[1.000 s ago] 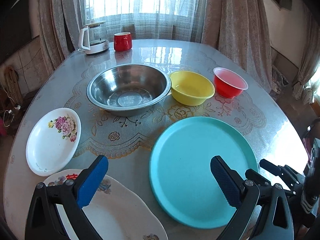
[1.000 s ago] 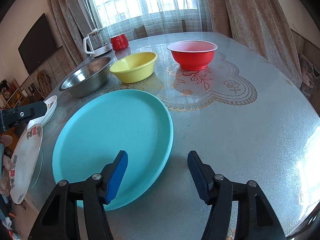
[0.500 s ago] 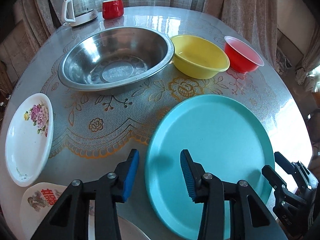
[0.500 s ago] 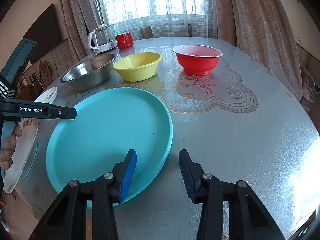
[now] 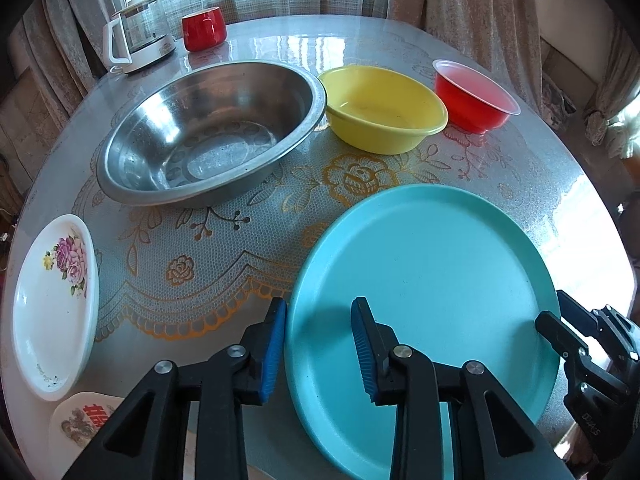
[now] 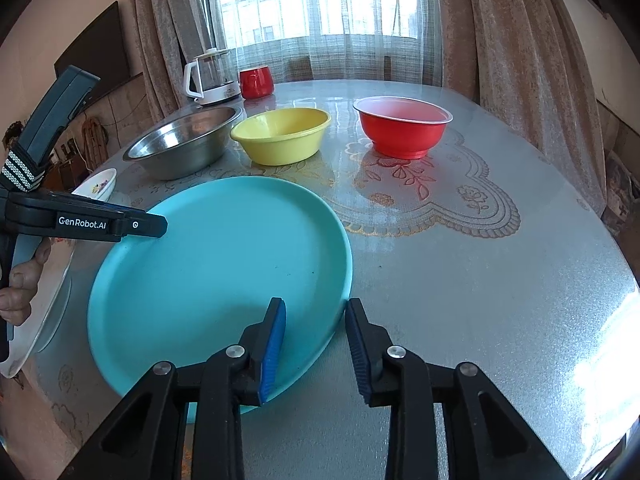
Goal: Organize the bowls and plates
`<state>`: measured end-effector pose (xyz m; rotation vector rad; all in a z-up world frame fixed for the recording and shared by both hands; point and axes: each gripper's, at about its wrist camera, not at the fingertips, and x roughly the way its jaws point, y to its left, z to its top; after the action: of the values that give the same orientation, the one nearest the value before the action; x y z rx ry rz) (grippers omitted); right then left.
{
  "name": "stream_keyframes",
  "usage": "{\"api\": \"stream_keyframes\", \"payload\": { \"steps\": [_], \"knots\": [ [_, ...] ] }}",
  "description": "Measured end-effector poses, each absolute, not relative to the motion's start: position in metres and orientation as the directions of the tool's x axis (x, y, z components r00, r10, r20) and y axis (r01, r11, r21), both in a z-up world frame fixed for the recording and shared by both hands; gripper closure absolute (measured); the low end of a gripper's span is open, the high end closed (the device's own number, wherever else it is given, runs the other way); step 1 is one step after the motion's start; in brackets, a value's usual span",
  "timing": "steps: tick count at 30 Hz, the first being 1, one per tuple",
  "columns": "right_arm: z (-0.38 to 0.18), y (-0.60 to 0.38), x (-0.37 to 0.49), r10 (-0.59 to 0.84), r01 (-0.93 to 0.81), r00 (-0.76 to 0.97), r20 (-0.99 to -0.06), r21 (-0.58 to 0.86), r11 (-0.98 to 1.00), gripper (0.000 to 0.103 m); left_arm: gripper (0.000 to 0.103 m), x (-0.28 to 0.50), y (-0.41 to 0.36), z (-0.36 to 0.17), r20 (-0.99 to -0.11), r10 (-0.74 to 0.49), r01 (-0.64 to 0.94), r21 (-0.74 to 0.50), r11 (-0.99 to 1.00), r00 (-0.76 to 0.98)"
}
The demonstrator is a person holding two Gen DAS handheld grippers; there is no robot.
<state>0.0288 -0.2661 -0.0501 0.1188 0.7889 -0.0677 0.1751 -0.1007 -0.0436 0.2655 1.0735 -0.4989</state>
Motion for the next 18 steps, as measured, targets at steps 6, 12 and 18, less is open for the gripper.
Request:
{"api": "stream_keyframes", "payload": {
  "steps": [6, 12, 18],
  "knots": [
    [-0.047, -0.296, 0.034, 0.015, 0.164, 0.681, -0.732, 0.172, 0.971, 0.089, 0.075, 0.162, -0.102, -0.041, -0.880, -0.300, 0.505, -0.082, 0.859, 0.367],
    [-0.031, -0.316, 0.034, -0.043, 0.207, 0.709, -0.704, 0.148, 0.967, 0.089, 0.075, 0.153, -0.115, -0.036, -0.859, -0.338, 0.501, -0.112, 0.858, 0.386],
    [-0.035, -0.331, 0.043, -0.067, 0.251, 0.693, -0.718, 0.154, 0.956, 0.089, 0.075, 0.155, -0.125, -0.039, -0.860, -0.341, 0.483, -0.130, 0.866, 0.380]
  ]
}}
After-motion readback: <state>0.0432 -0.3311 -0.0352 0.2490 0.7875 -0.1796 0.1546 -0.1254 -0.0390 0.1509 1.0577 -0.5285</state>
